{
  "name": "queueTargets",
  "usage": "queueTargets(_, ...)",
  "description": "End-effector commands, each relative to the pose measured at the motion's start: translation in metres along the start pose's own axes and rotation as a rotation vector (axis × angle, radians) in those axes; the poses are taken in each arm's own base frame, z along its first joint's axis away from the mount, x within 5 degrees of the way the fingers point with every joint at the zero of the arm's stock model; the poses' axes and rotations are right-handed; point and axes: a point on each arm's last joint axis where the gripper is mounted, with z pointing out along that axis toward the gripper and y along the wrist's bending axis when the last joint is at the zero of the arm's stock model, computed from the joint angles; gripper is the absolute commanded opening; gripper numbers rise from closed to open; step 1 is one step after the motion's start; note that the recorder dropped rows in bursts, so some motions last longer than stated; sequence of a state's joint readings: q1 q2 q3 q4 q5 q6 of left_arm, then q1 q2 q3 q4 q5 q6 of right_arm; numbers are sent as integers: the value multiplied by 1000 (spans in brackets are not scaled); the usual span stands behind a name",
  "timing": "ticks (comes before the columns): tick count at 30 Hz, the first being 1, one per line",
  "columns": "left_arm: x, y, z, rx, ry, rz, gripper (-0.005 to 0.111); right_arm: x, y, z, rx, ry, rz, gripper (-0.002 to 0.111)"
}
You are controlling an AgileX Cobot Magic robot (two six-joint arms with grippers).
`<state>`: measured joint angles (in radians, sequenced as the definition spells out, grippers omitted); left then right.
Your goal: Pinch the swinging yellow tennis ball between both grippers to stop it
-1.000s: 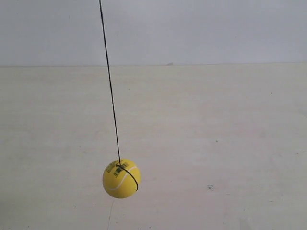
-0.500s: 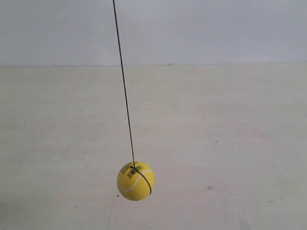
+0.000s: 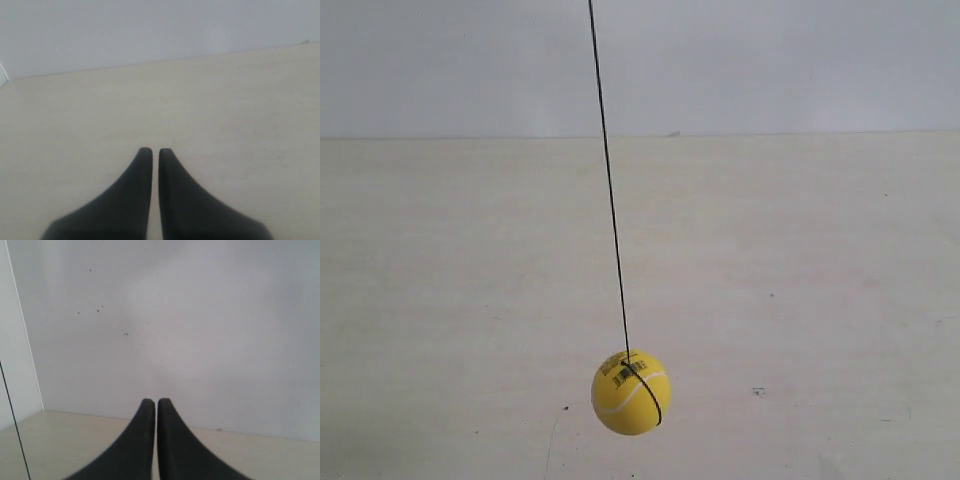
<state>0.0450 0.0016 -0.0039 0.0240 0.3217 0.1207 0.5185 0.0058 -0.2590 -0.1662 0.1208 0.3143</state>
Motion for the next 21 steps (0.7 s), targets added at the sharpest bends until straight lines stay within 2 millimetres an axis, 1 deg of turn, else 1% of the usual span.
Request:
queueTargets(1, 1, 0, 0, -3, -2, 2, 5, 0, 0, -1, 0, -2, 2, 0)
queueTargets(11, 1, 0, 0, -3, -2, 2, 5, 0, 0, -1, -2, -1, -2, 0)
queueTargets(15, 1, 0, 0, -3, -2, 2, 5, 0, 0, -1, 1, 3, -145, 0)
queueTargets(18, 1, 0, 0, -3, -2, 2, 5, 3, 0, 0, -10, -35, -257, 0)
queueTargets(21, 1, 0, 0, -3, -2, 2, 5, 11, 1, 2, -26, -104, -358, 0)
